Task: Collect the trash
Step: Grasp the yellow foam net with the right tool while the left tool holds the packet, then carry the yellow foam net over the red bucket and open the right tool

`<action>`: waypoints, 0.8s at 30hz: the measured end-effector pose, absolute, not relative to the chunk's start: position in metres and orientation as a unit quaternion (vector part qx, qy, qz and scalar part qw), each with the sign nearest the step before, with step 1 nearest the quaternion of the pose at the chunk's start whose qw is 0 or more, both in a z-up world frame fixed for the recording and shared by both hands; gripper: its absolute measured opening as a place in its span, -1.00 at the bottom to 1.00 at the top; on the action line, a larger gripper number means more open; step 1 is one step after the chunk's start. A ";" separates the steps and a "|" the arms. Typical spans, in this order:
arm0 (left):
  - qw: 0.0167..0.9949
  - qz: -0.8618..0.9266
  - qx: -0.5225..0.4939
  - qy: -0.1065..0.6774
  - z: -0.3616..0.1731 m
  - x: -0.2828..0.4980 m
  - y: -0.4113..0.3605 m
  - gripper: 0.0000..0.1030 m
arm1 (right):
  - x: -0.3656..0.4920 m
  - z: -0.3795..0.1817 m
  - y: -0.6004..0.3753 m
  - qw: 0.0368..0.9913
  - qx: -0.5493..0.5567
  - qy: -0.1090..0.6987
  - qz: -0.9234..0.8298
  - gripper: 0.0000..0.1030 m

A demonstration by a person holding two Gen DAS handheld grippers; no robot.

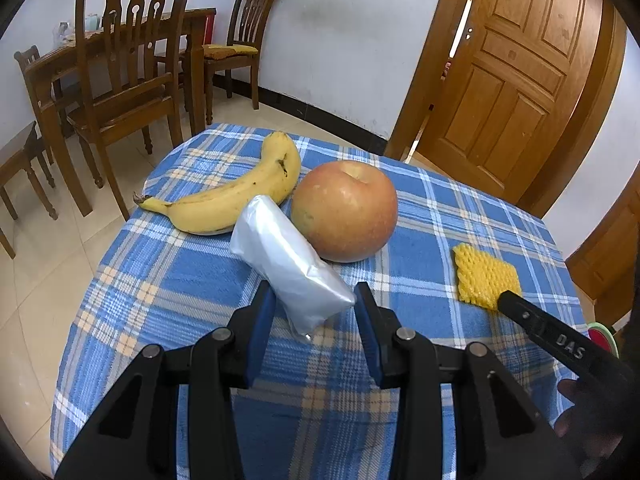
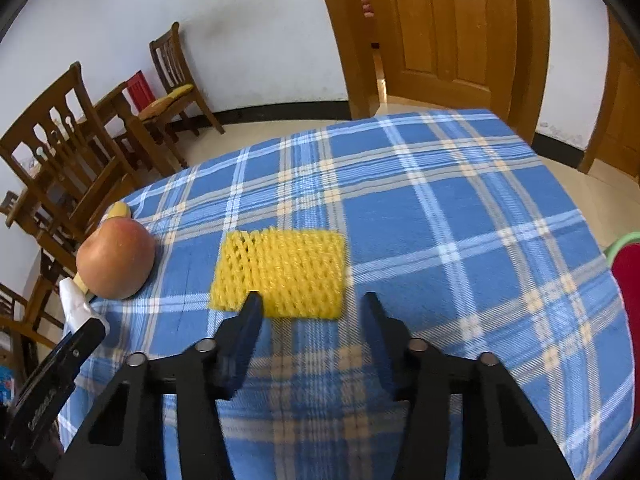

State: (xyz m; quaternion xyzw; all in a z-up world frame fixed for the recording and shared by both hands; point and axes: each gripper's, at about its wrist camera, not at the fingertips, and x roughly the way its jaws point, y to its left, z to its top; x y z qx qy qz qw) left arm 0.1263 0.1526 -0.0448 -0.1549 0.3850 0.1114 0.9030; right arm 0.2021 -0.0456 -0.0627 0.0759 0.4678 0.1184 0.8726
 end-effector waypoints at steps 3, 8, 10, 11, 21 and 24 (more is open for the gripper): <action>0.902 0.111 -0.157 0.386 -0.045 0.126 0.153 -0.21 | 0.201 -0.063 -0.042 0.874 0.069 0.466 0.122 -0.34; 0.904 0.107 -0.153 0.385 -0.046 0.127 0.152 -0.21 | 0.199 -0.062 -0.041 0.875 0.063 0.465 0.122 -0.62; 0.905 0.105 -0.152 0.384 -0.046 0.126 0.150 -0.21 | 0.196 -0.059 -0.041 0.879 0.057 0.457 0.124 -0.77; 0.905 0.105 -0.152 0.384 -0.046 0.126 0.149 -0.21 | 0.193 -0.056 -0.042 0.883 0.053 0.451 0.120 -0.79; 0.910 0.089 -0.143 0.379 -0.042 0.124 0.137 -0.21 | 0.159 -0.031 -0.078 0.900 0.084 0.413 0.109 -0.81; 0.911 0.084 -0.139 0.379 -0.041 0.123 0.133 -0.21 | 0.148 -0.023 -0.090 0.902 0.095 0.406 0.107 -0.81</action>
